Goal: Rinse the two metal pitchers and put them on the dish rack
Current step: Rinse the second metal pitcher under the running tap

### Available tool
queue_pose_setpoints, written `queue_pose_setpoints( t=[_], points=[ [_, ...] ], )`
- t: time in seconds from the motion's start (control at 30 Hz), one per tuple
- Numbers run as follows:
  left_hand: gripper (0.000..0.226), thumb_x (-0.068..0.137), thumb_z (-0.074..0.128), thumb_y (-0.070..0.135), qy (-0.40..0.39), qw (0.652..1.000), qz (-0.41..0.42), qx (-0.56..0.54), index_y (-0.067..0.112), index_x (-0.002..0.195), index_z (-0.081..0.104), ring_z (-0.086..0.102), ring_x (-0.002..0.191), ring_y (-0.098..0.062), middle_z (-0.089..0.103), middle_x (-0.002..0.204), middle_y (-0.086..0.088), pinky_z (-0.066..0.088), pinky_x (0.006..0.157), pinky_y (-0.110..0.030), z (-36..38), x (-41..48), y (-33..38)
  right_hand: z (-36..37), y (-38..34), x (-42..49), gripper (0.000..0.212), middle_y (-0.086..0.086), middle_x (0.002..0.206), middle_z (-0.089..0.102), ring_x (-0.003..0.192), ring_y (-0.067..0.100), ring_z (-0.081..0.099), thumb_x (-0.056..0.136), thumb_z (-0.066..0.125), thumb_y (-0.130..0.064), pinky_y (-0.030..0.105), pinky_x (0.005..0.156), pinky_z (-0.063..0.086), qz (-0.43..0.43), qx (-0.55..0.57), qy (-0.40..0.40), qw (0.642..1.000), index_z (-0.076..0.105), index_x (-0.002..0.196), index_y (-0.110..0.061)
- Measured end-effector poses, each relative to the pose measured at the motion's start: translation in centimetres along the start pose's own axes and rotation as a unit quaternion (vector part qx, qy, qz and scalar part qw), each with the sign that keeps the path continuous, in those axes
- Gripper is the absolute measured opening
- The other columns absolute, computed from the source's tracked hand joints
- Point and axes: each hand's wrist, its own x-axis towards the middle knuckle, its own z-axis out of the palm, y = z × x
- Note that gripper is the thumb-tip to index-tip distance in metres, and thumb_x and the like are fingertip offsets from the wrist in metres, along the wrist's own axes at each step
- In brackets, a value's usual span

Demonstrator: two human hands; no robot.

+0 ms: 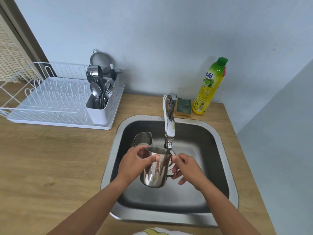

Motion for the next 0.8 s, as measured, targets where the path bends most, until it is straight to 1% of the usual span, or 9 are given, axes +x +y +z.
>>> queue_pose_setpoints(
  t=[0.1,0.2,0.33,0.43,0.5,0.57,0.67,0.73,0.8],
  points=[
    [0.044,0.058,0.088,0.051,-0.043,0.995,-0.052,-0.069,0.032,0.094,0.071,0.070,0.084,0.004,0.077,0.086,0.015,0.055,0.086,-0.025,1.0,-0.2,-0.4,-1.3,0.0,-0.6,0.026,0.007,0.071,0.064,0.060,0.022,0.068,0.099,0.050,-0.037,0.027,0.042,0.048,-0.008,-0.051,0.024,0.998,0.063,0.092,-0.015],
    [0.059,0.053,0.090,0.047,-0.085,0.986,-0.072,-0.128,0.022,0.104,0.072,0.073,0.094,-0.008,0.079,0.093,0.006,0.055,0.096,-0.035,2.0,0.0,-0.5,-2.6,-0.3,-1.0,0.025,0.007,0.073,0.065,0.062,0.022,0.067,0.096,0.053,-0.043,0.026,0.044,0.047,-0.016,-0.089,0.046,0.995,0.065,0.089,-0.022],
    [0.057,0.061,0.092,0.022,-0.100,0.982,-0.059,-0.150,0.015,0.113,0.068,0.072,0.100,-0.016,0.077,0.101,0.000,0.057,0.090,-0.028,2.9,0.4,0.1,-3.7,-0.7,-1.0,0.020,0.005,0.079,0.063,0.067,0.019,0.061,0.093,0.058,-0.036,0.028,0.051,0.047,-0.020,-0.059,0.069,0.996,0.068,0.088,-0.020],
    [0.072,0.056,0.094,0.024,-0.078,0.990,-0.024,-0.114,0.023,0.120,0.061,0.068,0.103,-0.008,0.073,0.107,0.008,0.054,0.092,-0.027,2.9,0.7,0.5,-3.2,-0.9,-0.8,0.014,0.002,0.081,0.063,0.075,0.018,0.057,0.094,0.061,-0.024,0.028,0.057,0.051,-0.031,0.001,0.078,0.996,0.070,0.086,-0.016],
    [0.080,0.054,0.095,0.024,-0.048,0.995,-0.002,-0.086,0.025,0.124,0.057,0.063,0.106,-0.005,0.068,0.113,0.010,0.051,0.095,-0.025,2.5,0.9,0.4,-2.5,-0.7,-0.5,0.015,0.006,0.083,0.064,0.079,0.018,0.058,0.095,0.061,-0.019,0.029,0.059,0.054,-0.044,0.018,0.077,0.996,0.070,0.084,-0.014],
    [0.083,0.051,0.095,0.031,-0.034,0.997,0.009,-0.065,0.028,0.125,0.056,0.062,0.106,-0.004,0.065,0.115,0.012,0.051,0.094,-0.026,2.0,1.0,0.1,-2.0,-0.3,-0.2,0.018,0.007,0.082,0.064,0.079,0.020,0.059,0.097,0.059,-0.017,0.031,0.060,0.055,-0.041,0.034,0.058,0.997,0.069,0.082,-0.014],
    [0.077,0.048,0.093,0.045,-0.047,0.997,-0.022,-0.065,0.027,0.116,0.061,0.066,0.098,-0.005,0.070,0.106,0.010,0.055,0.092,-0.031,1.9,0.9,-0.4,-2.1,0.0,0.3,0.020,0.007,0.078,0.063,0.068,0.024,0.062,0.099,0.055,-0.020,0.034,0.057,0.056,-0.010,0.025,0.024,0.999,0.068,0.085,-0.014],
    [0.070,0.049,0.092,0.045,-0.054,0.996,-0.040,-0.064,0.026,0.109,0.061,0.067,0.095,-0.008,0.070,0.101,0.008,0.056,0.090,-0.034,2.4,0.7,-0.4,-2.3,0.2,0.5,0.021,0.008,0.079,0.063,0.065,0.025,0.061,0.100,0.054,-0.021,0.033,0.054,0.056,0.006,0.004,0.027,1.000,0.067,0.085,-0.015],
    [0.070,0.051,0.093,0.041,-0.056,0.995,-0.041,-0.064,0.025,0.110,0.059,0.065,0.096,-0.010,0.068,0.102,0.006,0.055,0.090,-0.033,3.0,0.6,-0.2,-2.3,0.4,0.8,0.020,0.007,0.081,0.064,0.068,0.023,0.059,0.099,0.054,-0.020,0.033,0.056,0.057,0.006,-0.011,0.050,0.999,0.066,0.083,-0.016]
  ],
)
